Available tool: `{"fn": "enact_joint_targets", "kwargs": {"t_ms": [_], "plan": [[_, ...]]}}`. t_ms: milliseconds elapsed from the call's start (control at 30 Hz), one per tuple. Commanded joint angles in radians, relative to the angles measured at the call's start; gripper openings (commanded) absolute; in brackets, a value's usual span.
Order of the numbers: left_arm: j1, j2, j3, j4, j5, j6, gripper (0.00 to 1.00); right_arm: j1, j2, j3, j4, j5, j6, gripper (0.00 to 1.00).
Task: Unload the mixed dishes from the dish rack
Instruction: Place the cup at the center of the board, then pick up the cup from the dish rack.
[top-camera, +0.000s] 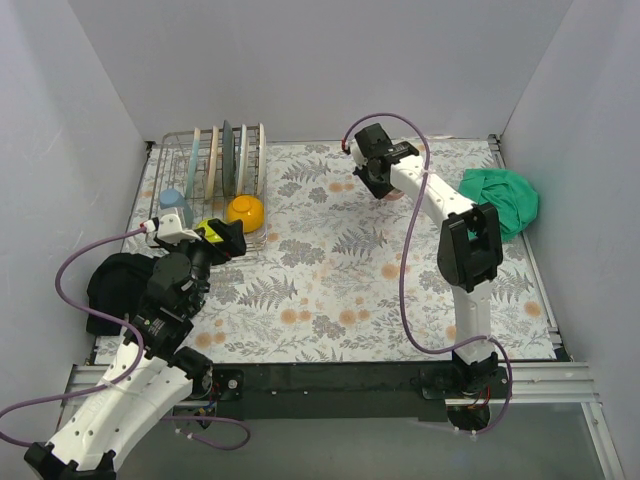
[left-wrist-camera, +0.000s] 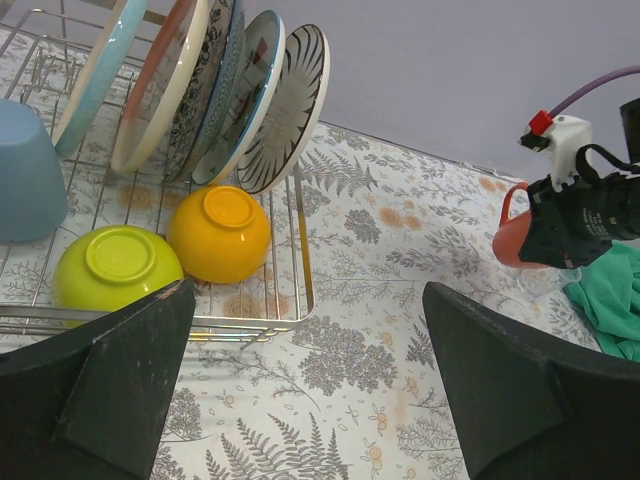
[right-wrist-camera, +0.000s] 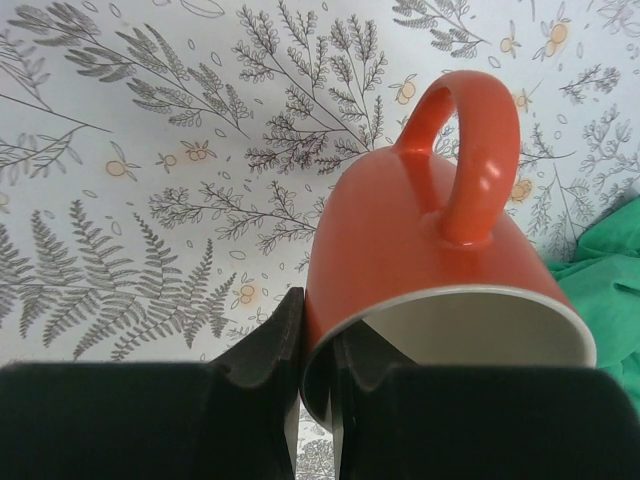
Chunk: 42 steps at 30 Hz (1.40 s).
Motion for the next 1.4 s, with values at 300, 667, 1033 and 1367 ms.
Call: {"fn": "enact_joint_targets", "kwargs": {"t_ms": [300, 667, 1033, 1367], "plan": [[-0.016, 0.011, -0.014, -0.008, -0.031, 0.024, 0.98, -0.068, 0.121, 0.096, 0.013, -0.04, -0.024, 0.01], [-0.016, 0.023, -0.015, -0.006, -0.029, 0.024, 0.98, -0.076, 0.109, 0.088, 0.015, -0.051, -0.01, 0.41], [-0.015, 0.043, -0.02, -0.003, -0.032, 0.024, 0.98, -0.074, -0.066, 0.042, 0.021, -0.097, 0.031, 0.7], [-0.015, 0.167, 0.063, -0.075, -0.025, -0.01, 0.98, -0.051, -0.423, -0.275, 0.189, -0.134, 0.095, 0.87]]}}
